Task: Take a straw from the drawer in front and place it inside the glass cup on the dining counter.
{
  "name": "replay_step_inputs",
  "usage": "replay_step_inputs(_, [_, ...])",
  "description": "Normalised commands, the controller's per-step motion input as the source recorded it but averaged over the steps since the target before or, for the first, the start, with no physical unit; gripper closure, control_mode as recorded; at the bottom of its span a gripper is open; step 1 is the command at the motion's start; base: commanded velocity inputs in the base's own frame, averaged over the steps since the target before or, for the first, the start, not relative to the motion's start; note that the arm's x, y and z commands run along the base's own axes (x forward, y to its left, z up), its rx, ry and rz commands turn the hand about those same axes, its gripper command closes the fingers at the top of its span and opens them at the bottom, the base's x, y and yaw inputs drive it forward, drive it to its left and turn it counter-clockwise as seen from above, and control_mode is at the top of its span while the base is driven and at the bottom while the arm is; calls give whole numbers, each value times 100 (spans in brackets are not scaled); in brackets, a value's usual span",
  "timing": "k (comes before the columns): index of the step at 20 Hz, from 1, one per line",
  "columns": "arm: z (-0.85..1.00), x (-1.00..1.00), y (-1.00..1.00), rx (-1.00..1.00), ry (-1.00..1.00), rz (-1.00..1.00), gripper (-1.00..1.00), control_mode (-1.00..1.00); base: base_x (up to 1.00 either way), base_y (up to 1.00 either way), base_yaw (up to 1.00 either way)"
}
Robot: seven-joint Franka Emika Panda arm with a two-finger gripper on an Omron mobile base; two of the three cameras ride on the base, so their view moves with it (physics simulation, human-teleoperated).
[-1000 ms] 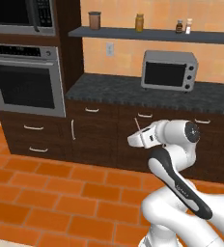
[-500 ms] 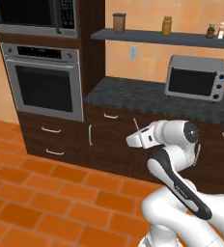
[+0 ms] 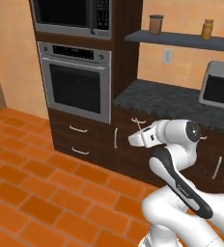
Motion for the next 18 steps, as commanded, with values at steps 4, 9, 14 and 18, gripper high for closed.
replay_step_inputs(4, [0,0,0,0,0,0,100,100,95,71,37])
replay_step_inputs(9, [0,0,0,0,0,0,100,100,100,83,27])
replay_step_inputs(14, [0,0,0,0,0,0,100,100,100,100,19])
replay_step_inputs(18, [0,0,0,0,0,0,100,100,100,100,15])
